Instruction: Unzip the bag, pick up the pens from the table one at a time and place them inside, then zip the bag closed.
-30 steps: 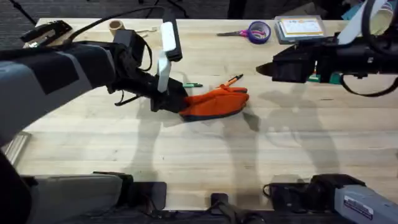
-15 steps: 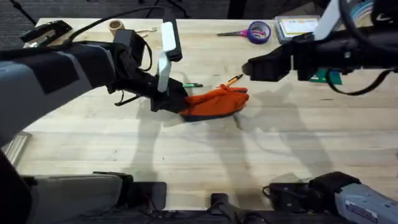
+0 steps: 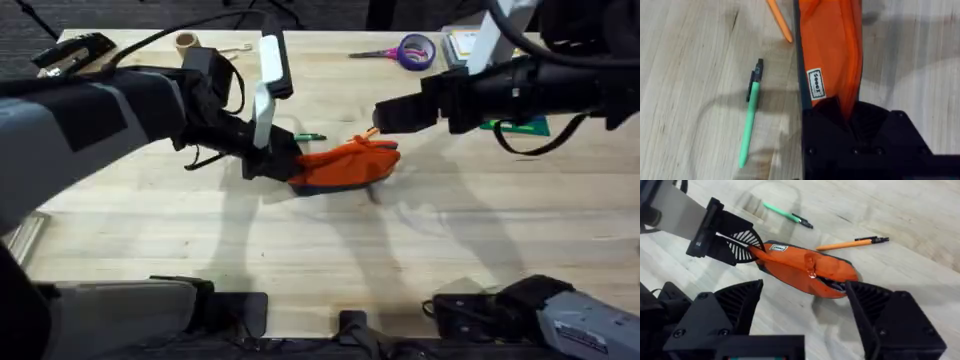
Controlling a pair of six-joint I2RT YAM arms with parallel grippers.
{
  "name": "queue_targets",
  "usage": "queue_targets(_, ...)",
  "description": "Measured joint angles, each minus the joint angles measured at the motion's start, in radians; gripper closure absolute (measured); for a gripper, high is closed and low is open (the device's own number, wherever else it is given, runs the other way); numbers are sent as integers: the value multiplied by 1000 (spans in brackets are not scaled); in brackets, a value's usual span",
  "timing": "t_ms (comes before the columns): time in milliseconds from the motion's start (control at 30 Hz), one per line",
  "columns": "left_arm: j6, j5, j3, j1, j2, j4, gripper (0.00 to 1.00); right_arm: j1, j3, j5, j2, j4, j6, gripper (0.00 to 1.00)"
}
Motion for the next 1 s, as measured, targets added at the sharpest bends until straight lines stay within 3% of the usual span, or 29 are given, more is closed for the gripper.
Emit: queue_targets(1000, 0, 0, 0, 0, 0, 0, 959, 0, 0, 3, 11, 0, 11, 4)
